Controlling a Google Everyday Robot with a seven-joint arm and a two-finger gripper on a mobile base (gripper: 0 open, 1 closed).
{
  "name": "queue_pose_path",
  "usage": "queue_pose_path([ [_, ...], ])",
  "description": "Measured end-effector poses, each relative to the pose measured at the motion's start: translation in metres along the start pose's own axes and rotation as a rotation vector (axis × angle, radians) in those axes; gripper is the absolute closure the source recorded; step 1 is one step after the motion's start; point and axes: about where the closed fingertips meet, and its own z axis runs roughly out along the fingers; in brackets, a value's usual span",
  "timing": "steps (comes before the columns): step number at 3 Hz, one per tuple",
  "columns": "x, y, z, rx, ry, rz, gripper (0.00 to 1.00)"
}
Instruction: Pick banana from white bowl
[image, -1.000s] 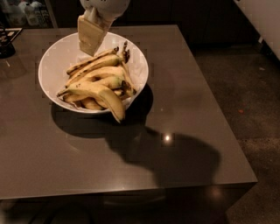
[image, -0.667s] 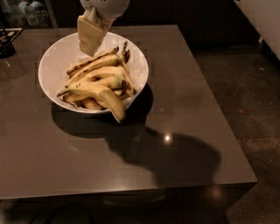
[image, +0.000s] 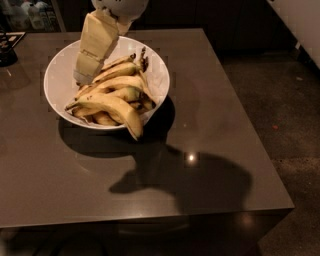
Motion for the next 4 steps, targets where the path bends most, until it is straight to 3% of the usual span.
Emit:
queue_pose_path([
  [1,0.001,-0.001,0.003,0.042,0.031,0.017,0.0],
  [2,0.005,-0.002,0.018,0.095,0.121,0.053,0.05],
  [4,0.01,-0.009,0.043,0.136,0.223,0.086,0.41],
])
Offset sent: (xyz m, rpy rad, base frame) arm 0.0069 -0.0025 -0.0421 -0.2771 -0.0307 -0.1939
